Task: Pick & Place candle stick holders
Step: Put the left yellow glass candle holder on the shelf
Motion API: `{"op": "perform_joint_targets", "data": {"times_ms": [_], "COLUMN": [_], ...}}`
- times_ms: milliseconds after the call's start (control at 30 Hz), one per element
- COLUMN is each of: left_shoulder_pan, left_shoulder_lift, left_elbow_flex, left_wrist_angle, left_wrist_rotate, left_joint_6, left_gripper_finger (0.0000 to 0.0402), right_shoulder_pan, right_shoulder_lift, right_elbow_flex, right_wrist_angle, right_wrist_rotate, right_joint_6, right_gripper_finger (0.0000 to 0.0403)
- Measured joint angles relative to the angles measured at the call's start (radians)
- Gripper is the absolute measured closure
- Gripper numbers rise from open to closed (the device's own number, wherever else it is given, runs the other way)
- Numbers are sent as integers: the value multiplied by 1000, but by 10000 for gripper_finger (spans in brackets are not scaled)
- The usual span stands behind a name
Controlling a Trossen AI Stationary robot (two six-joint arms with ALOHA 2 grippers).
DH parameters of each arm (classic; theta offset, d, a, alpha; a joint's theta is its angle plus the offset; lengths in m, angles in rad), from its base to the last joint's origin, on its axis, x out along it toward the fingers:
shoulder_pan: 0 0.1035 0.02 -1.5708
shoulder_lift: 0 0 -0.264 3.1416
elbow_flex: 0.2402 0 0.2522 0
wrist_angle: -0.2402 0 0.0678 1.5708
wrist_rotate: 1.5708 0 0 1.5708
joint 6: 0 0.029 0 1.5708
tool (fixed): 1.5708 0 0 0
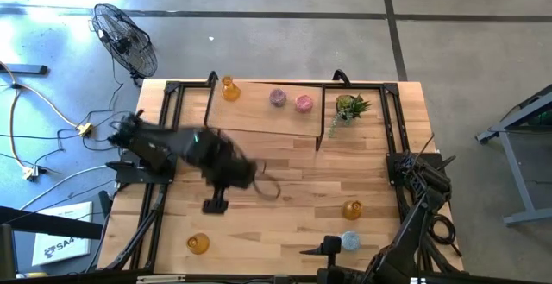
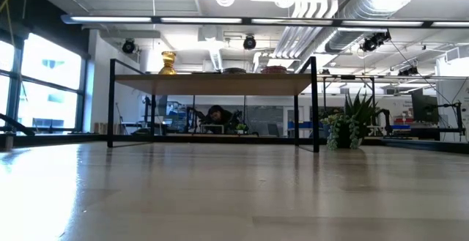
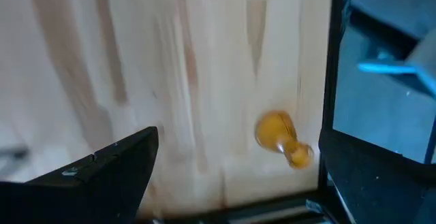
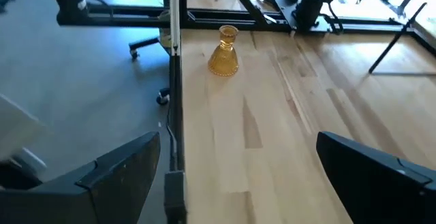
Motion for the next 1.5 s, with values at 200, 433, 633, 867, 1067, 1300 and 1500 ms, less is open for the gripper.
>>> {"op": "perform_joint_targets", "data": {"times_ms": [200, 433, 633, 867, 1067, 1300, 1500], "left_shoulder_pan": [-193, -364, -458, -536, -603, -617, -615], "left_shoulder_lift": [-1, -1, -1, -1, 1, 2, 3], "left_elbow_flex": [-134, -228, -260, -262, -261, -265, -350], "left_wrist_angle": [17, 170, 265, 418, 410, 256, 224], "left_wrist_rotate": [-129, -195, -145, -153, -329, -331, -258], "left_joint_6": [-246, -501, -598, -730, -801, -1081, -1207], "left_gripper_finger": [2, 2, 2, 2, 2, 2, 2], "right_shoulder_pan": [-21, -57, -79, -117, -157, -173, -179], "right_shoulder_lift": [0, 1, 1, 1, 1, 1, 1], "right_elbow_flex": [0, 0, 0, 0, 0, 0, 0], "right_wrist_angle": [0, 0, 1, 14, 57, 62, 62], "right_wrist_rotate": [-70, -160, -230, -287, -395, -442, -443], "right_joint_6": [-90, -202, -297, -394, -461, -501, -514], "right_gripper_finger": [15, 15, 15, 15, 15, 15, 15]}}
